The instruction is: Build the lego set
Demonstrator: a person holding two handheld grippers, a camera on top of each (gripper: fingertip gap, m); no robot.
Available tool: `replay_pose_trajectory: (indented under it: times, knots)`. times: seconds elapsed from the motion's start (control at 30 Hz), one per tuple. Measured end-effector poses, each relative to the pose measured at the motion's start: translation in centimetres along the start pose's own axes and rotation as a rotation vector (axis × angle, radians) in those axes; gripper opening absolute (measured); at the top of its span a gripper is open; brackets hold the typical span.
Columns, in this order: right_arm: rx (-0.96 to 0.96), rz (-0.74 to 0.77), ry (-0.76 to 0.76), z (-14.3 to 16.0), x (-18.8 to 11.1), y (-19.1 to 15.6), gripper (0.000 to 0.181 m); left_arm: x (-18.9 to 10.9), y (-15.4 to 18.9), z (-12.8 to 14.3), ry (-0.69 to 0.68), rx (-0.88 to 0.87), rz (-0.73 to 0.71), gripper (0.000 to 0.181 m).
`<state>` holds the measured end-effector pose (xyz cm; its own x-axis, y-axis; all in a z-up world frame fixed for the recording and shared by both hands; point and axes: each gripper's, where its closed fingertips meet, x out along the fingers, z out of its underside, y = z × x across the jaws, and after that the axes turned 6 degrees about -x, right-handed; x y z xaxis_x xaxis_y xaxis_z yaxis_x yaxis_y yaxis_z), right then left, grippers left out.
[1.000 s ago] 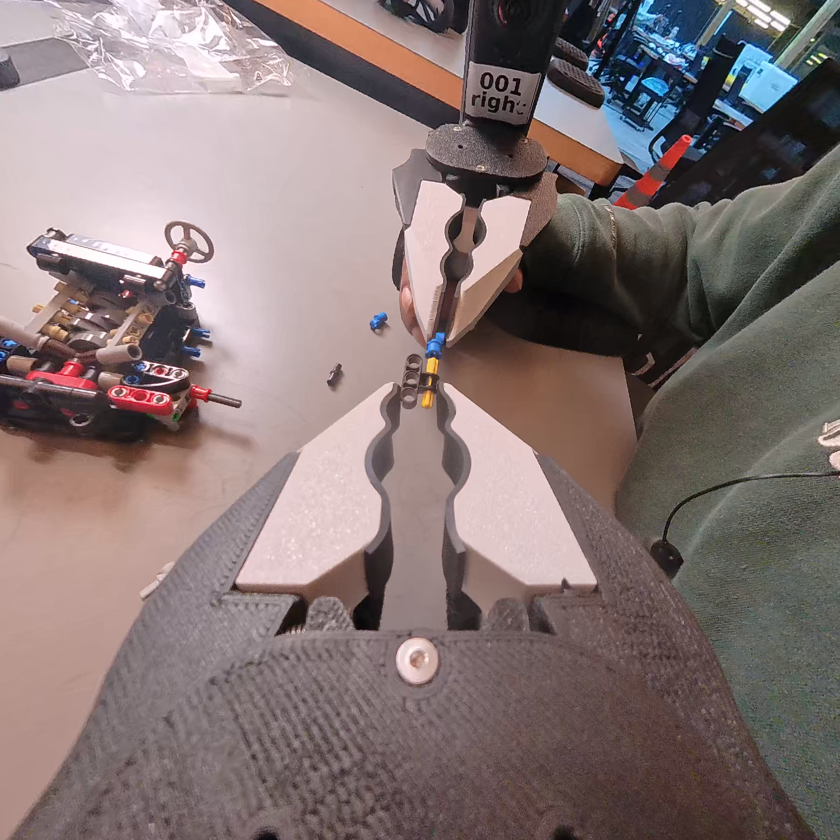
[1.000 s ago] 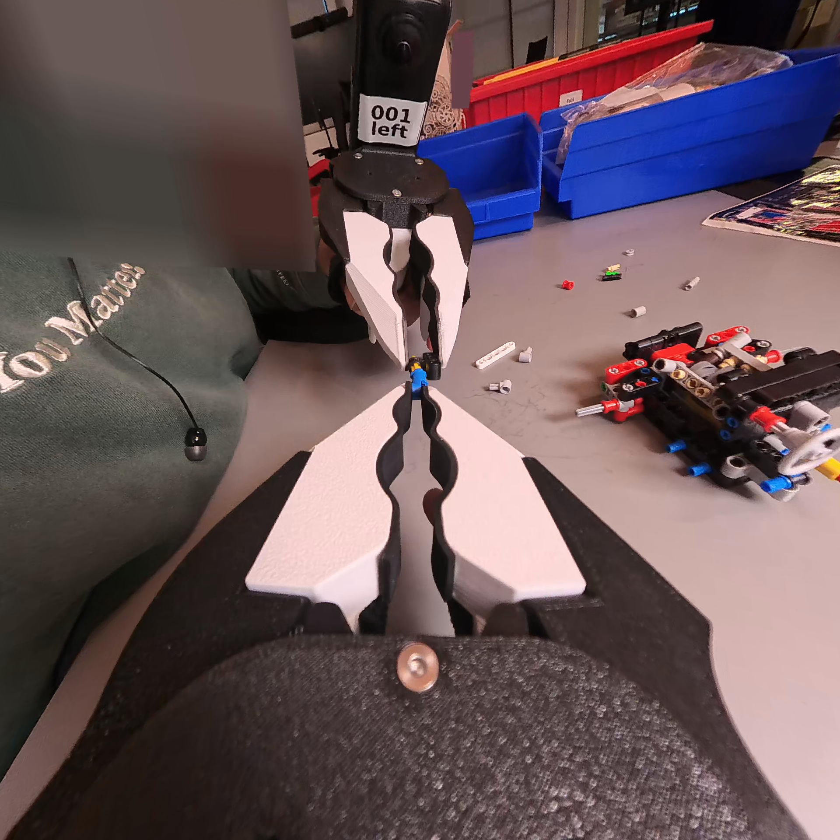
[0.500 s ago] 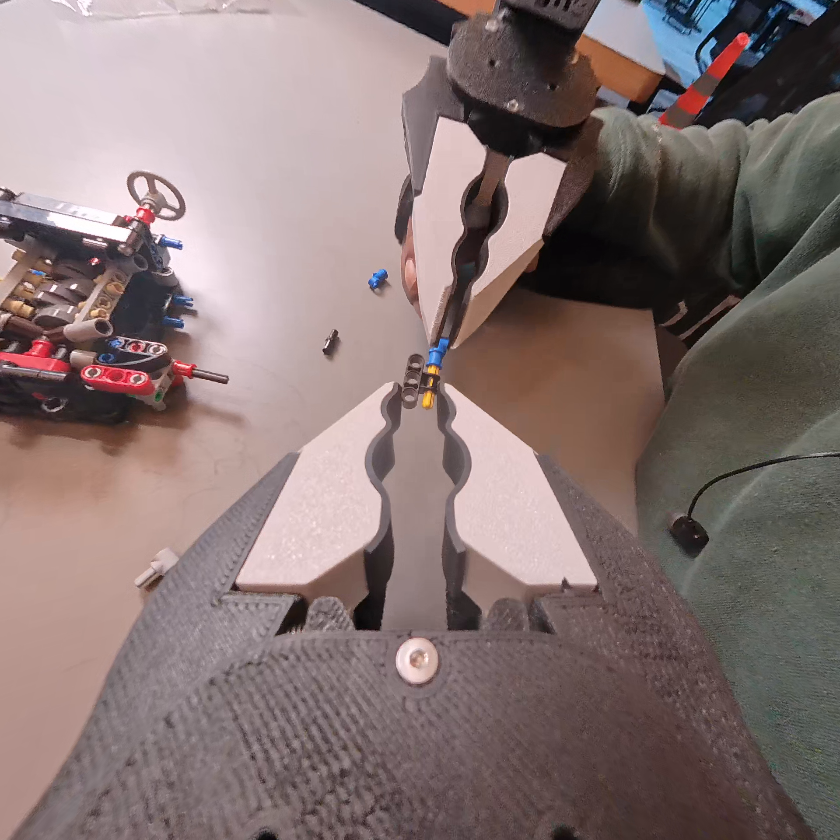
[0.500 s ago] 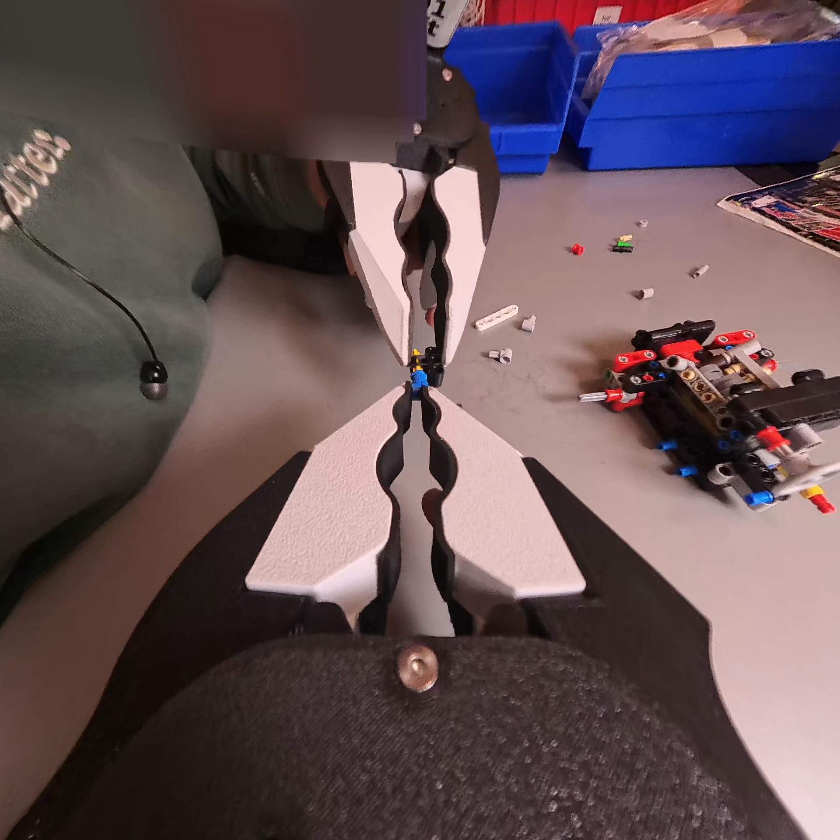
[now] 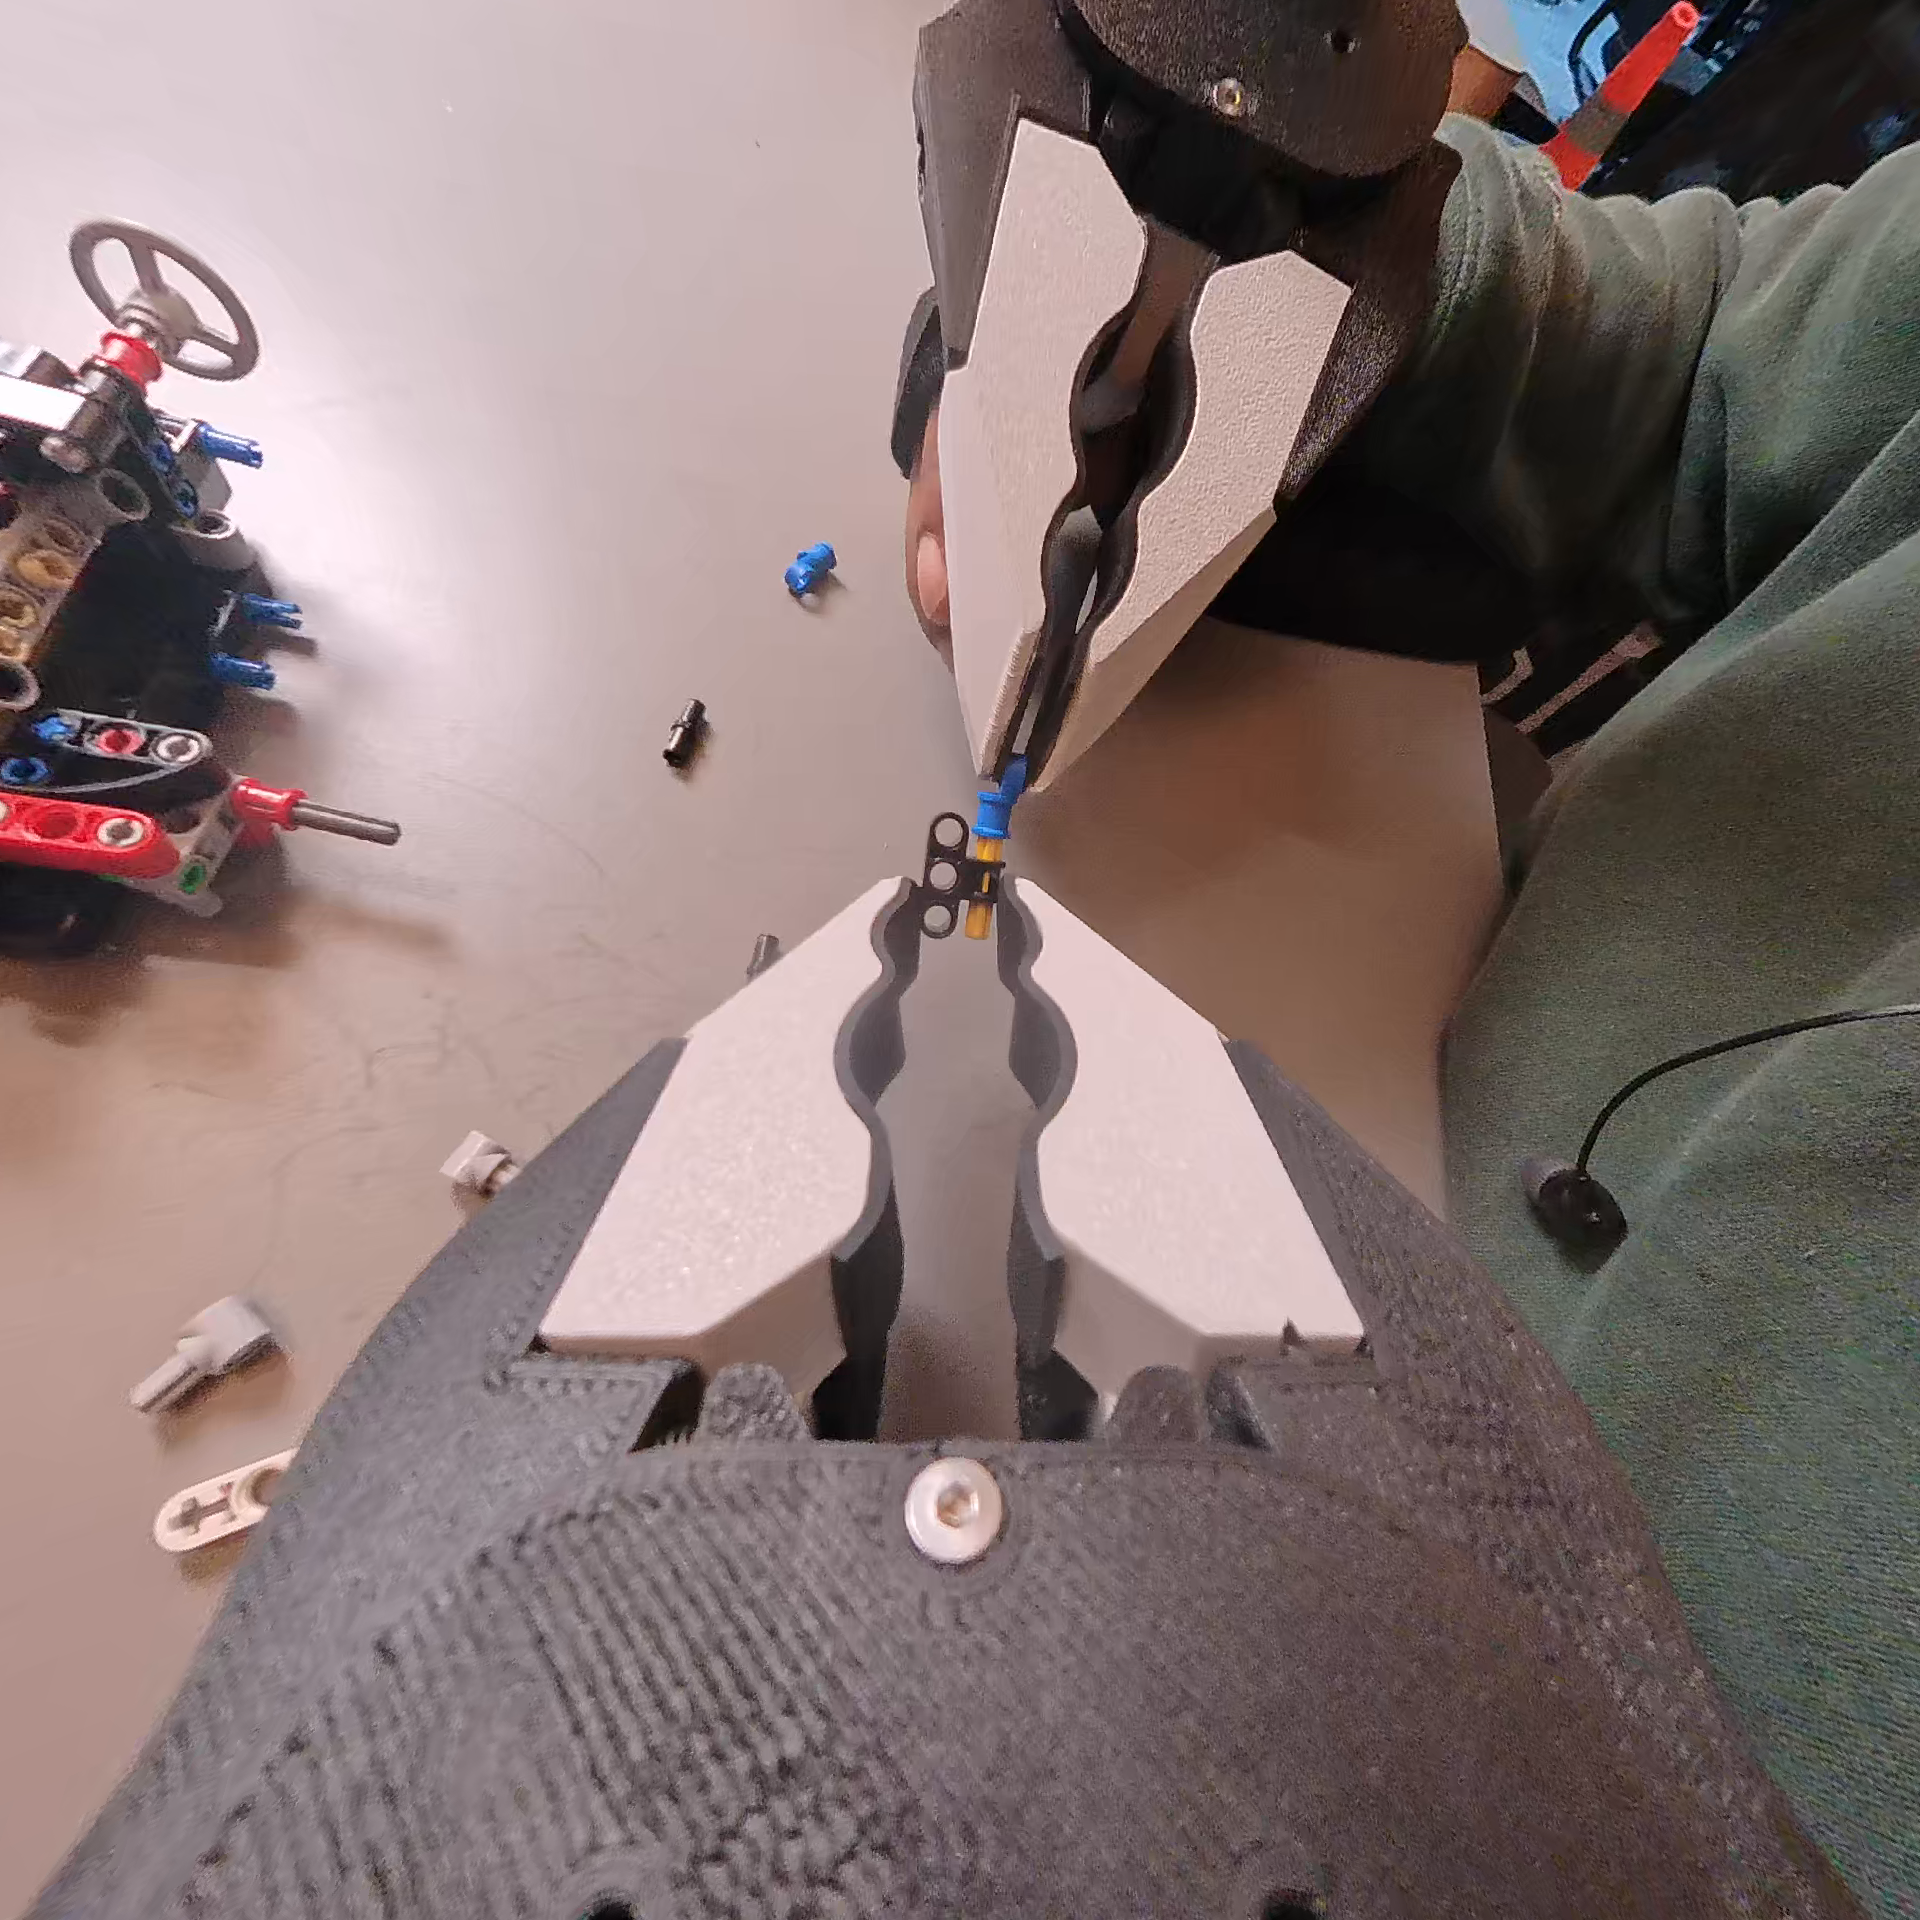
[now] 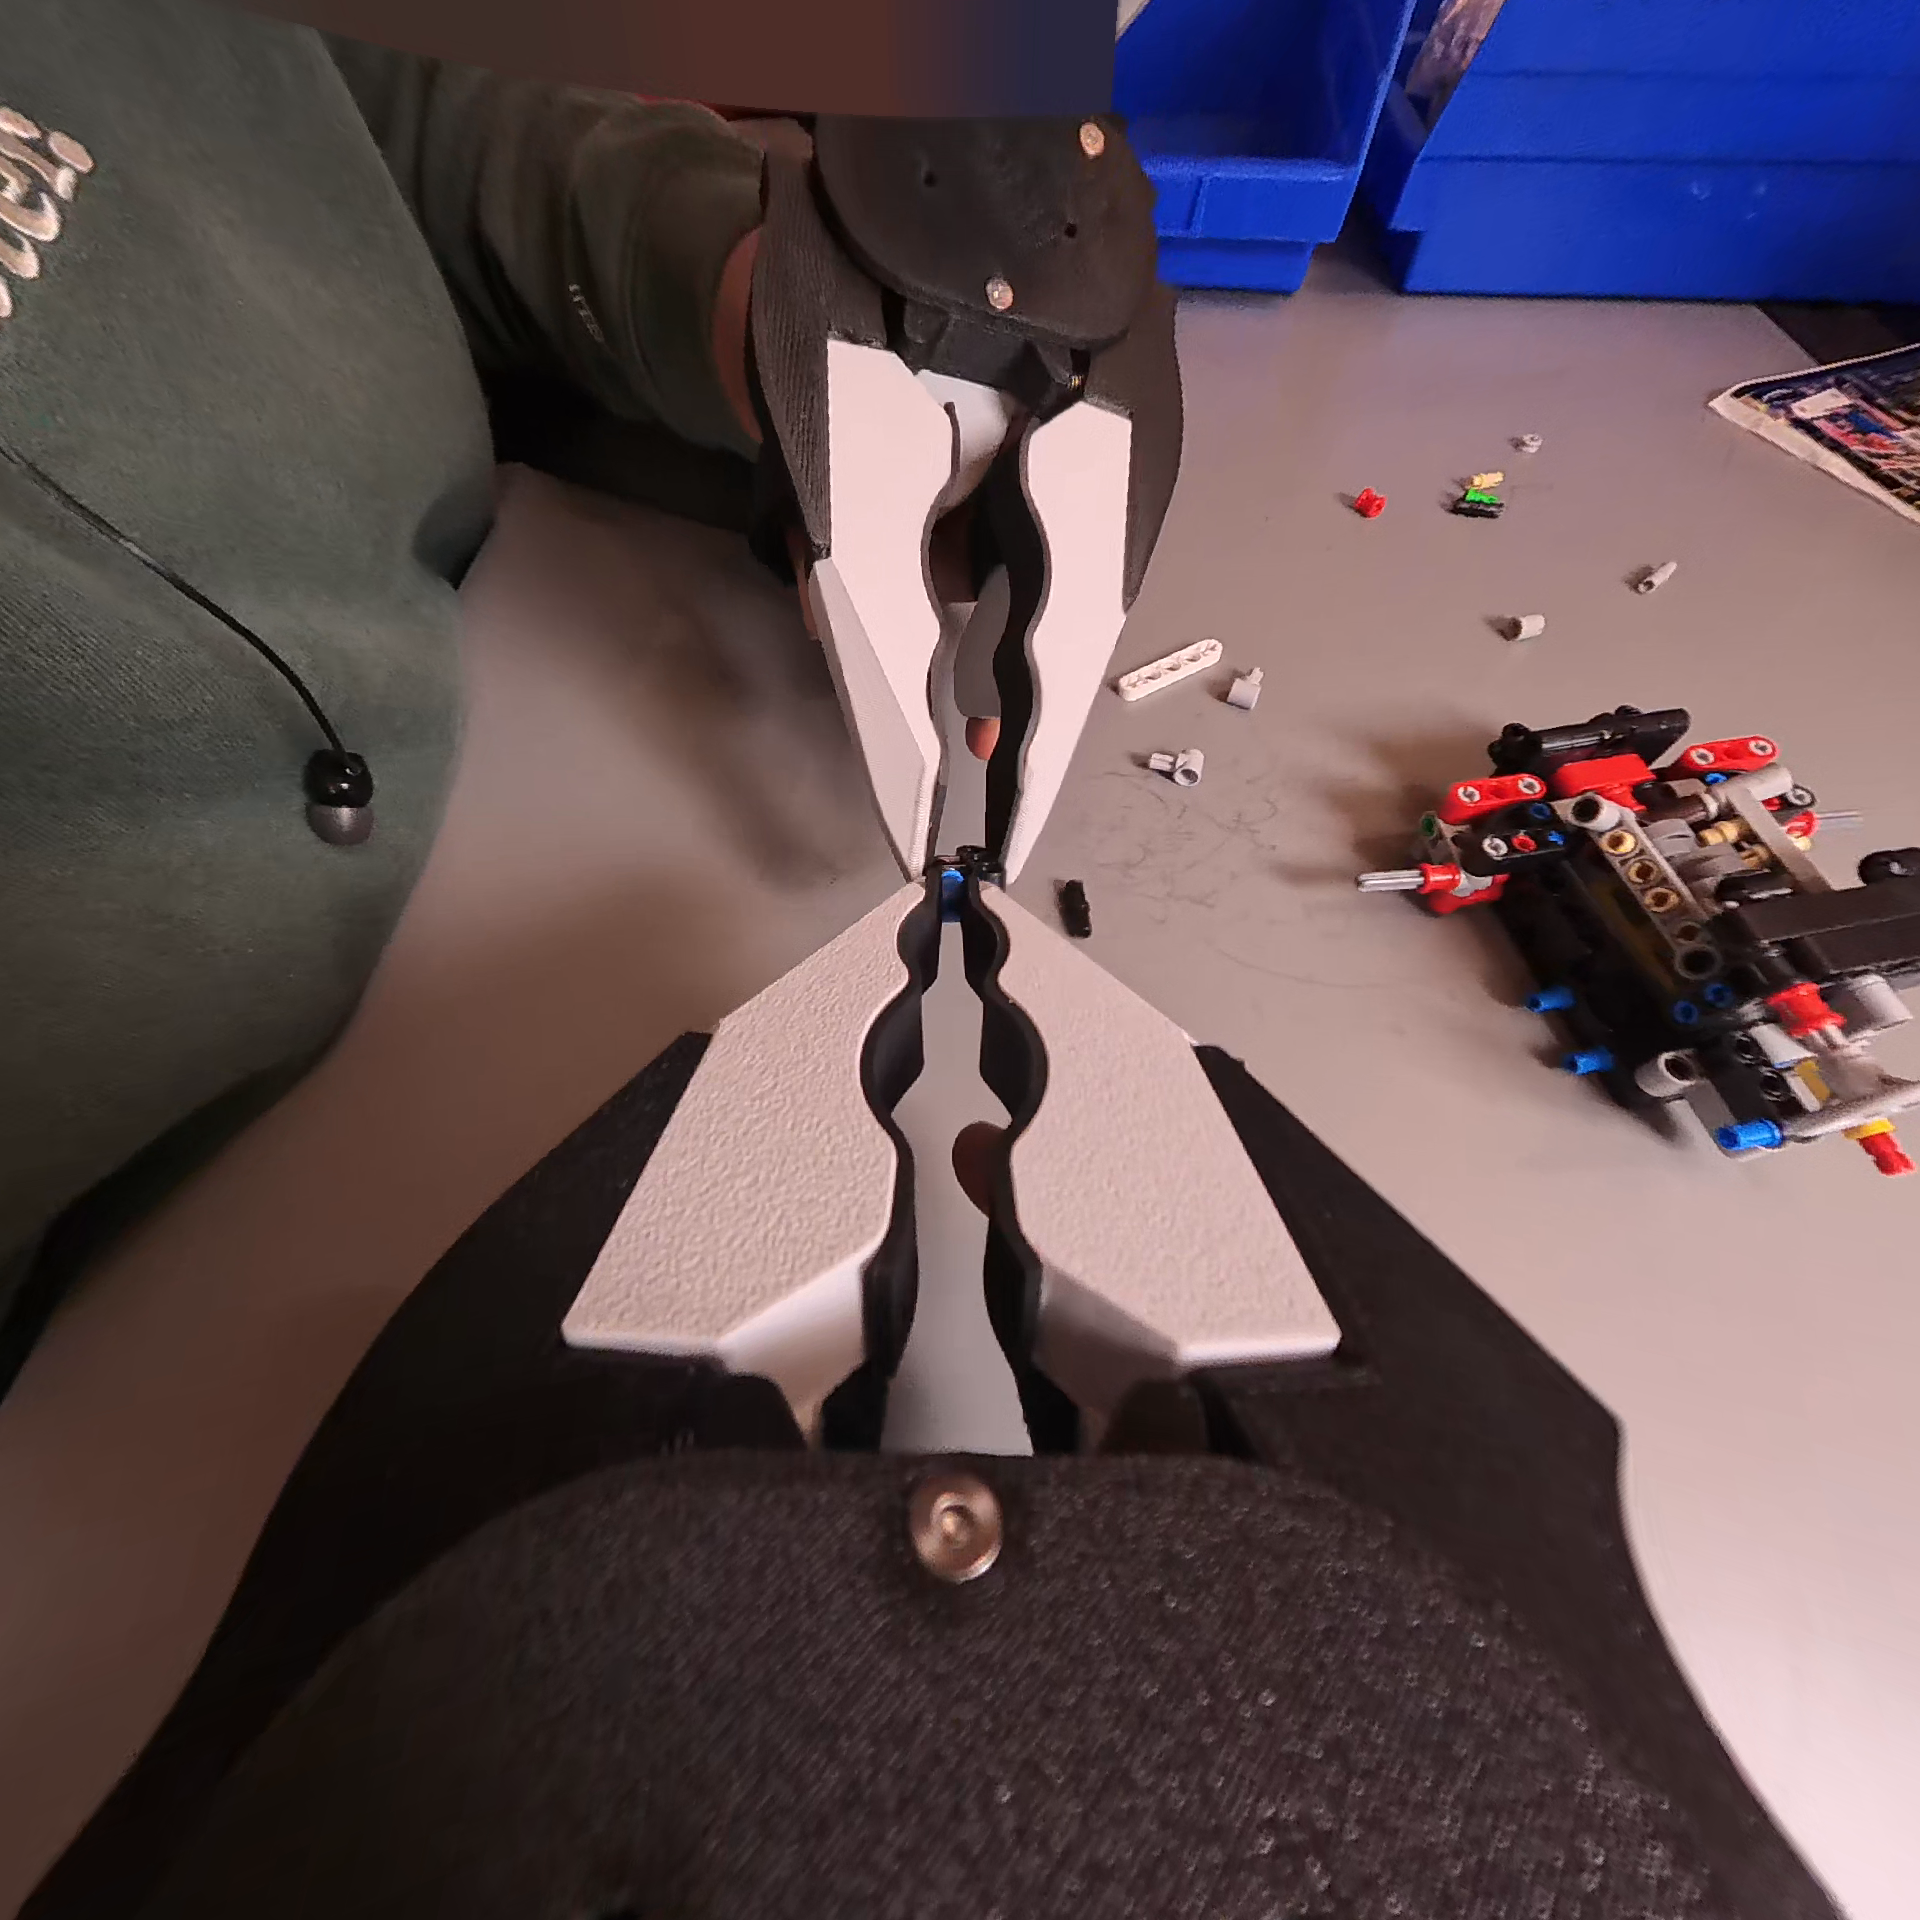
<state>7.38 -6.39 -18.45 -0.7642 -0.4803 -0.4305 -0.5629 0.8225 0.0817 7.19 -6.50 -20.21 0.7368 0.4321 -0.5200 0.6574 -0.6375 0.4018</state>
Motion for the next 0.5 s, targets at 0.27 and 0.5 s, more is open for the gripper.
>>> replay_pose_trajectory:
  times: [0.27, 0.5]
  knots:
    - [-0.022, -0.065, -0.148, 2.7, 1.2, -1.4, 0.002, 1.2, -0.3, 2.4, -0.126, 0.041, -0.039, 0.012]
    - [-0.073, -0.050, -0.212, 3.4, 1.6, -1.6, 0.002, 1.3, -0.6, 2.7, -0.158, 0.095, -0.090, 0.012]
